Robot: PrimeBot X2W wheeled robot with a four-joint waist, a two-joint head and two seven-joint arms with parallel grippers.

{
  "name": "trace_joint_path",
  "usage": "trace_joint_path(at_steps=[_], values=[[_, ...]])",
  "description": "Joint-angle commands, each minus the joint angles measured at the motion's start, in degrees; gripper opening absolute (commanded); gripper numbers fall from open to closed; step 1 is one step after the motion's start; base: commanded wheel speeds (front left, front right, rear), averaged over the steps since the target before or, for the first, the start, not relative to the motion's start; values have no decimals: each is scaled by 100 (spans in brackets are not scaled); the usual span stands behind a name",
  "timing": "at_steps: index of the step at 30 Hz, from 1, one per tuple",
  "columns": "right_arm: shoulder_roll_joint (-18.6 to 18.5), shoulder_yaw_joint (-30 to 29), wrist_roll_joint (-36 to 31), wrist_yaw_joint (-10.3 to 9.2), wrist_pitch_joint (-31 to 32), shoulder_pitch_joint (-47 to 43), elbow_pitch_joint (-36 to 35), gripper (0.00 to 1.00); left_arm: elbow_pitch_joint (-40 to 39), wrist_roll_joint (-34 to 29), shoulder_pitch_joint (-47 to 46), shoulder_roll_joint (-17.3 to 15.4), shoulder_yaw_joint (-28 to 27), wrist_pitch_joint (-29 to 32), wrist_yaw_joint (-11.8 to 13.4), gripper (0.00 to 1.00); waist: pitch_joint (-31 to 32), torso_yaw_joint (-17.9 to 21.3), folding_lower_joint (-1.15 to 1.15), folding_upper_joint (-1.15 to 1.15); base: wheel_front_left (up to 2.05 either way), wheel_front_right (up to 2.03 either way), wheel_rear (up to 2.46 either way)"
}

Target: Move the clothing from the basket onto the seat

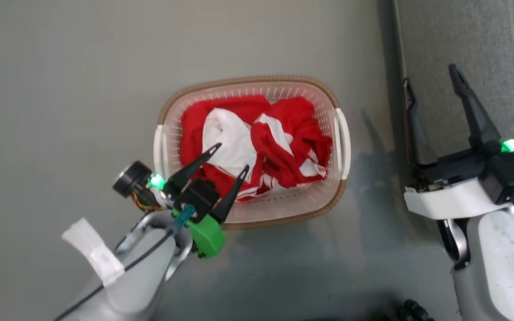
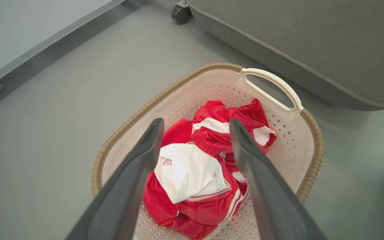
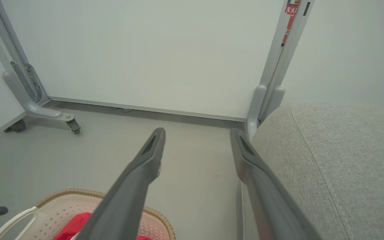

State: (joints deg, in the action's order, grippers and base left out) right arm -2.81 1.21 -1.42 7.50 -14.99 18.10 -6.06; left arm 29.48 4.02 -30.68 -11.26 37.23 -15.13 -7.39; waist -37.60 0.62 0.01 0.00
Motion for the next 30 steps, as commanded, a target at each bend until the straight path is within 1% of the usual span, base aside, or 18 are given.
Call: trace_joint_path(at_steps=[1,4,11,15,20,25,30], values=[[-14,-5,54,-2,-29,148,-65,100,135,28,-329,-88,171,-4,-9,100,-826,402,-1,0,0,0,0],[-14,20,99,-2,-29,254,-143,100,544,3,-711,-185,602,-4,-10,100,-1099,481,-1,0,0,0,0],[-12,81,193,-2,-29,480,-273,100,1459,137,-1664,-68,1425,-4,-10,100,-1669,595,-1,0,0,0,0],[-13,127,232,-2,-29,595,-324,100,1894,131,-2086,3,1712,-3,-10,100,-1902,628,-1,0,0,0,0],[-14,100,295,-2,-29,706,-410,100,2574,-2,-2527,152,1908,-4,-3,100,-2122,658,-1,0,0,0,0],[-14,105,356,-2,-29,733,-464,100,3367,-163,-2880,354,2019,5,205,100,-2283,689,-1,0,0,0,0],[-14,166,414,-2,-29,767,-494,100,4038,-293,-3162,521,2142,290,461,100,-2386,734,-1,0,0,0,0]])
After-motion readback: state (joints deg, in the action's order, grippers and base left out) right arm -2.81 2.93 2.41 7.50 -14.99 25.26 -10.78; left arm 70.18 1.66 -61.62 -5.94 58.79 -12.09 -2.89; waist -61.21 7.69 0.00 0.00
